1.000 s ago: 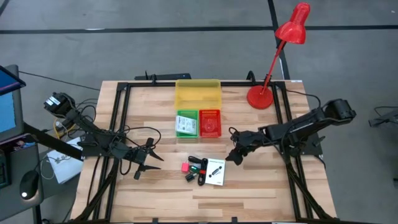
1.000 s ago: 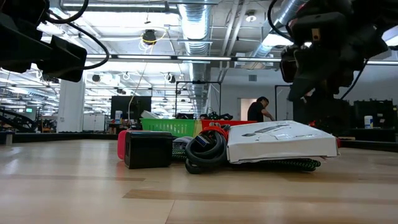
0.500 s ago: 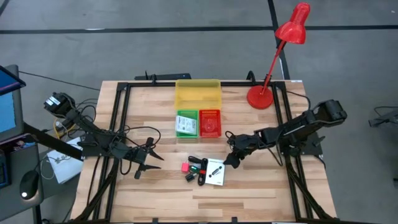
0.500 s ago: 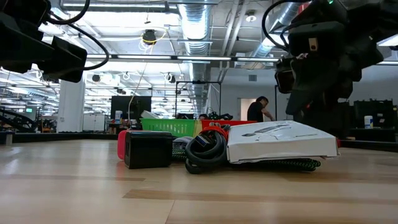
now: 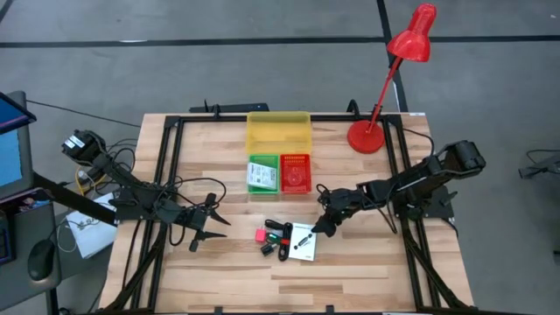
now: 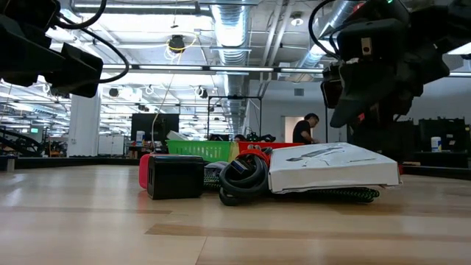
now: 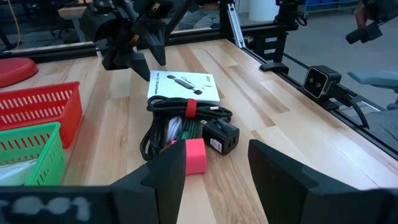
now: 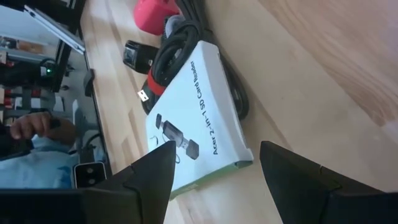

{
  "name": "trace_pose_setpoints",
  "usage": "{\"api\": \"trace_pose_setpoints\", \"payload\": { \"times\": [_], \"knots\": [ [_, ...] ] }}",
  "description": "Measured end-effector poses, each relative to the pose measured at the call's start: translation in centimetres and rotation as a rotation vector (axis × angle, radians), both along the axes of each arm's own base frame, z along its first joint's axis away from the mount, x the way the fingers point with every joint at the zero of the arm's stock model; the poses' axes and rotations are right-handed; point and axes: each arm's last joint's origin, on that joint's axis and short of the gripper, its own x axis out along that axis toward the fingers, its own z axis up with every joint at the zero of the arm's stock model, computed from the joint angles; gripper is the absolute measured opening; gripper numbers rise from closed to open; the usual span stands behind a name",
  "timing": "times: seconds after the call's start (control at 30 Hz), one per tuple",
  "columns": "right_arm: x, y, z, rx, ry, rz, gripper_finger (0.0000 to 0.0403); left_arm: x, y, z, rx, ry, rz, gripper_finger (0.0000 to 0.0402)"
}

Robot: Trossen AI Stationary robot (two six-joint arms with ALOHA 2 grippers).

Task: Pick and place items into bin
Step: Put the white box card reader into the green bin

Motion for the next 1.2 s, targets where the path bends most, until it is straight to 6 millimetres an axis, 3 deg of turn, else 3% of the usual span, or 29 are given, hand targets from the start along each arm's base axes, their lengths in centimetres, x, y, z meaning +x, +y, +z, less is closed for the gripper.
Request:
{"api": "trace_pose_setpoints", "payload": {
  "times": [1.2],
  "knots": [
    [-0.13,-0.01,-0.14,-0.012,0.017,-0.004,0.0230,0.00,0.01,-0.03,-0.004,0.004,0.003,0.0167]
  ]
}}
